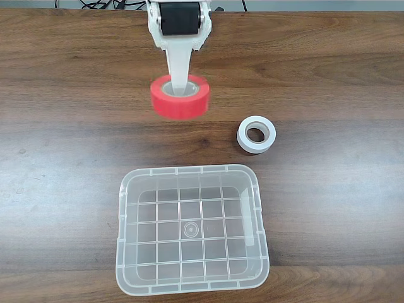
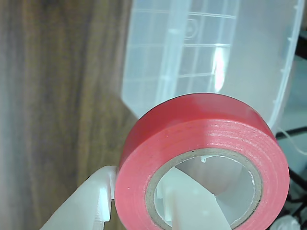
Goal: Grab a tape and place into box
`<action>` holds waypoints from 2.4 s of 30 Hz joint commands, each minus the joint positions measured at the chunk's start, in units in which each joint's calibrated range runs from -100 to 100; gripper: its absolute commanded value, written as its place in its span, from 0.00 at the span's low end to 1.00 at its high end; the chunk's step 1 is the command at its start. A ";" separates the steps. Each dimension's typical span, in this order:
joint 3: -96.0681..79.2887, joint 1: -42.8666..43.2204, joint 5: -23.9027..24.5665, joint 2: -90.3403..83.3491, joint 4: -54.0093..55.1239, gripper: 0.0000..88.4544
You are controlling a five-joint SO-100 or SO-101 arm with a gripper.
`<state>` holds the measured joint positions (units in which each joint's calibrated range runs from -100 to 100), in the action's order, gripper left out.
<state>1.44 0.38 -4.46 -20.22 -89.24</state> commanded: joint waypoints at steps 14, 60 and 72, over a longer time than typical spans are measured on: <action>40.12 1.31 0.93 44.19 12.10 0.01; 90.93 2.70 2.25 64.71 -10.76 0.04; 68.86 2.99 2.30 37.59 -10.76 0.02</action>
<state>79.06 3.31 -2.37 35.20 -99.24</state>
